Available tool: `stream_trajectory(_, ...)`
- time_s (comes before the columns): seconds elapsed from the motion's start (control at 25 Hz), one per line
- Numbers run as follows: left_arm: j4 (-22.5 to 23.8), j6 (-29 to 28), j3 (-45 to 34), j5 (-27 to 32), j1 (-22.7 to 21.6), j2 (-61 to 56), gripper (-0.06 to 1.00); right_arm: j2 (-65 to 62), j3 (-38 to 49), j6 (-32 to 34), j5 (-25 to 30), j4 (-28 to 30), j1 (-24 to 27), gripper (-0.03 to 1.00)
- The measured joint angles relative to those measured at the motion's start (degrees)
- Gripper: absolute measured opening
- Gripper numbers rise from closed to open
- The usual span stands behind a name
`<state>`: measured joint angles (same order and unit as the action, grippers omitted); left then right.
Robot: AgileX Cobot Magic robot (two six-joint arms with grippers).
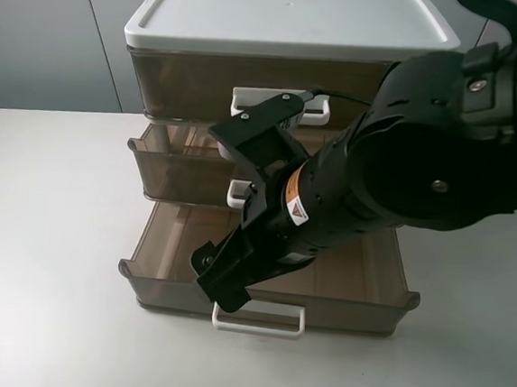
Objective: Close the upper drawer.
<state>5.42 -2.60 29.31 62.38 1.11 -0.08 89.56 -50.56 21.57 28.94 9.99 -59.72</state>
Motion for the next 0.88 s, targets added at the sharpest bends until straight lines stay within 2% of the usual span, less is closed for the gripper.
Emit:
stream_trajectory(0.72,0.00,0.00,0.00,0.00,0.00,0.00,0.74,2.57,0.00,0.23,-4.53,7.91,3.26,0.70)
stream_trajectory(0.88,0.00,0.00,0.00,0.00,0.00,0.00,0.74,2.91,0.00,0.23,-7.45,9.46,3.84,0.70)
